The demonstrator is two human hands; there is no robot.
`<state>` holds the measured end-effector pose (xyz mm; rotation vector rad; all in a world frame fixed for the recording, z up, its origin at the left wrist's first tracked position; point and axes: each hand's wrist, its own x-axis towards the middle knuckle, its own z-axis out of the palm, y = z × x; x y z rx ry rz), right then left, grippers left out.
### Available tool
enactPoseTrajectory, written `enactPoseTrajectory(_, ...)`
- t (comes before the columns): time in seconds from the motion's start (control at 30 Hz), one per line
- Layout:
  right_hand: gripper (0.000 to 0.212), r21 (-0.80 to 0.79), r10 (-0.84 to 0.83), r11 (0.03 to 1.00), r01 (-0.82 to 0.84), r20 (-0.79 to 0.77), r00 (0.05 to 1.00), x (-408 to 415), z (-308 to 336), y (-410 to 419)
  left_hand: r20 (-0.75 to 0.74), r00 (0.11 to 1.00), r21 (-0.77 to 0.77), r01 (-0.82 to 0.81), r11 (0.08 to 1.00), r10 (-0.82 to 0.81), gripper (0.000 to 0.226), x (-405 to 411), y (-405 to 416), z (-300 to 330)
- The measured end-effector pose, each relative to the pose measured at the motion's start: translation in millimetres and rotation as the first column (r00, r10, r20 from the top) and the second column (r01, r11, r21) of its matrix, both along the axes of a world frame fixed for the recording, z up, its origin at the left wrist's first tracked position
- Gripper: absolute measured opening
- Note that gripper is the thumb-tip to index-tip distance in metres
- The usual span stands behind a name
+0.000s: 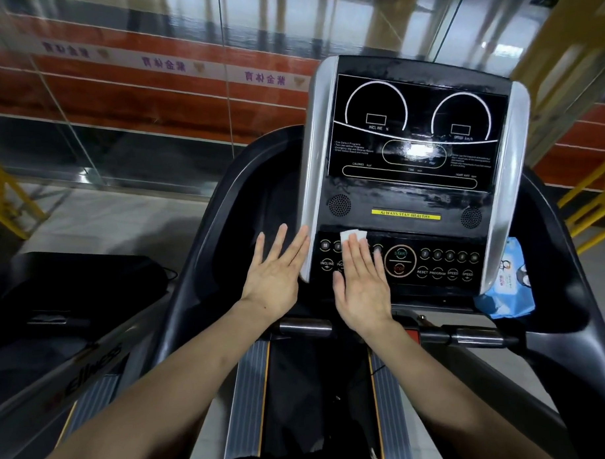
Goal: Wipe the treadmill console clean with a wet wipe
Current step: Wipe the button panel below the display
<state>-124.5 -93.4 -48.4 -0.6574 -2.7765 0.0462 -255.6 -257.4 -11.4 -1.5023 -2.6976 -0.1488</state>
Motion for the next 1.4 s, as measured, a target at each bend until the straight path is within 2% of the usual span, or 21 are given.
enactPoseTrajectory(0.13,0.064,-0.016,0.157,0.988,-0.157,0.004,0.988,-28.7,4.7,-19.9,0.002,1.000,0.022,-0.003,1.000,0.003,0.085,-1.5,0.0,-0.6)
enactPoseTrajectory(0.2,0.065,0.008,0.168,0.986,-0.168,0.022,0.986,-29.1,4.2,-20.0,-0.002,1.000,0.008,0.002,1.000,-0.002,0.085,-2.6,-1.5,0.3)
enactPoseTrajectory(0.33,0.066,0.017,0.061,0.998,-0.062,0.014,0.998,7.9,-2.0,9.5,-0.013,1.000,-0.005,0.007,1.000,-0.007,0.088,-3.1,-1.6,1.3)
enactPoseTrajectory(0.43,0.066,-0.027,-0.087,0.996,0.086,-0.020,0.996,29.3,-7.9,23.0,-0.019,1.000,0.001,-0.008,1.000,0.008,0.090,-0.9,-0.7,-1.8)
enactPoseTrajectory(0.5,0.066,-0.076,-0.120,0.990,0.117,-0.042,0.992,23.6,-7.5,17.3,-0.017,1.000,0.003,-0.010,1.000,0.010,0.090,0.9,1.5,-2.8)
enactPoseTrajectory(0.67,0.065,-0.081,0.073,0.994,-0.073,-0.008,0.997,-18.2,7.6,-12.7,-0.010,1.000,0.009,-0.019,1.000,0.019,0.087,3.6,4.1,-1.3)
enactPoseTrajectory(0.77,0.066,-0.023,0.116,0.993,-0.115,0.023,0.993,-18.9,9.2,-8.0,-0.015,0.999,0.030,-0.032,0.999,0.033,0.084,6.5,6.0,-0.8)
enactPoseTrajectory(1.0,0.067,0.018,0.042,0.999,-0.043,0.029,0.999,13.4,3.4,26.5,-0.029,0.996,0.089,-0.077,0.993,0.080,0.086,24.7,21.2,0.7)
enactPoseTrajectory(1.4,0.068,0.079,-0.046,0.996,0.041,0.068,0.997,81.6,4.7,113.2,-0.081,0.997,0.085,-0.010,0.996,0.017,0.088,86.8,108.2,8.9)
